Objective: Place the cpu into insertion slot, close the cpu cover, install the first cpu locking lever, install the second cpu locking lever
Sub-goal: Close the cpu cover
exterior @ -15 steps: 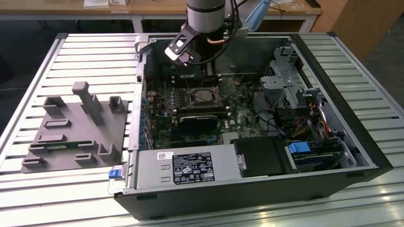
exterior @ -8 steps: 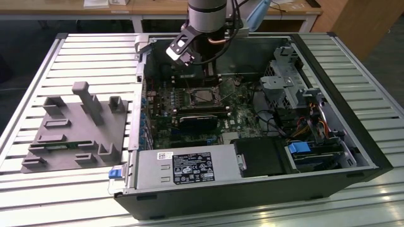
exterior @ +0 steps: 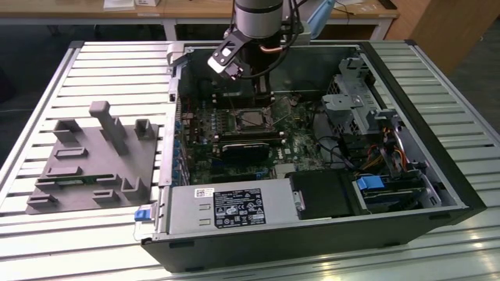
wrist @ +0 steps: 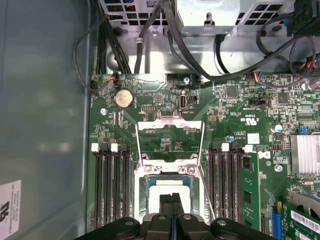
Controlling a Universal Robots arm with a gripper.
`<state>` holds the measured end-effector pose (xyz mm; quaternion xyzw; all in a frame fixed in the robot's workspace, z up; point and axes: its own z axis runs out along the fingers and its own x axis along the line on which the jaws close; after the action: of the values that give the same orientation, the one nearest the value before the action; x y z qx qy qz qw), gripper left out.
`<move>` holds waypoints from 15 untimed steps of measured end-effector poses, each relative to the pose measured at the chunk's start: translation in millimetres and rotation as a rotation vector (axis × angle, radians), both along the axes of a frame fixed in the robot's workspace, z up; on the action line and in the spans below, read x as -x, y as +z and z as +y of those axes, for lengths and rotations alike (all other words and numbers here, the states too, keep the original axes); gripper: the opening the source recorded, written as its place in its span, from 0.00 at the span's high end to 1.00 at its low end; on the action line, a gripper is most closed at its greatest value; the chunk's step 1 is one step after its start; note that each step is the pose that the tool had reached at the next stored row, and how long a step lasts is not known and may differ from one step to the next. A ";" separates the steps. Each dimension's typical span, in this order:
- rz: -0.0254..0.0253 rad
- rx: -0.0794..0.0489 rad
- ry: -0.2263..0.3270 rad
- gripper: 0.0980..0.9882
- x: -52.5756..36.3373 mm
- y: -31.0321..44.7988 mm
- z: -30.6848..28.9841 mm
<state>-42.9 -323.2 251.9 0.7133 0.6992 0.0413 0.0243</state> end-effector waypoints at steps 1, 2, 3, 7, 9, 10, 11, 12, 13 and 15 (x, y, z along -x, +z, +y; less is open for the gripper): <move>0.0000 0.000 0.000 0.99 0.0 1.0 0.0; 0.0000 0.000 0.000 0.99 0.0 1.9 0.0; -0.0001 0.000 0.000 0.99 0.0 2.2 0.0; 0.0000 0.000 0.000 0.99 -4.0 2.2 0.0; 0.0000 0.000 0.000 0.99 -8.7 2.2 0.0; 0.0000 0.000 0.000 0.99 -11.3 2.2 0.0; -0.0001 0.000 0.000 0.99 -14.2 2.2 0.0; 0.0000 0.000 0.000 0.99 -17.1 2.2 0.0; 0.0000 0.000 0.000 0.99 -19.7 2.2 0.0; 0.0000 0.000 0.000 0.99 -25.1 2.2 0.0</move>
<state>-17.8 -323.2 254.1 0.7133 0.6992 0.0414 0.0242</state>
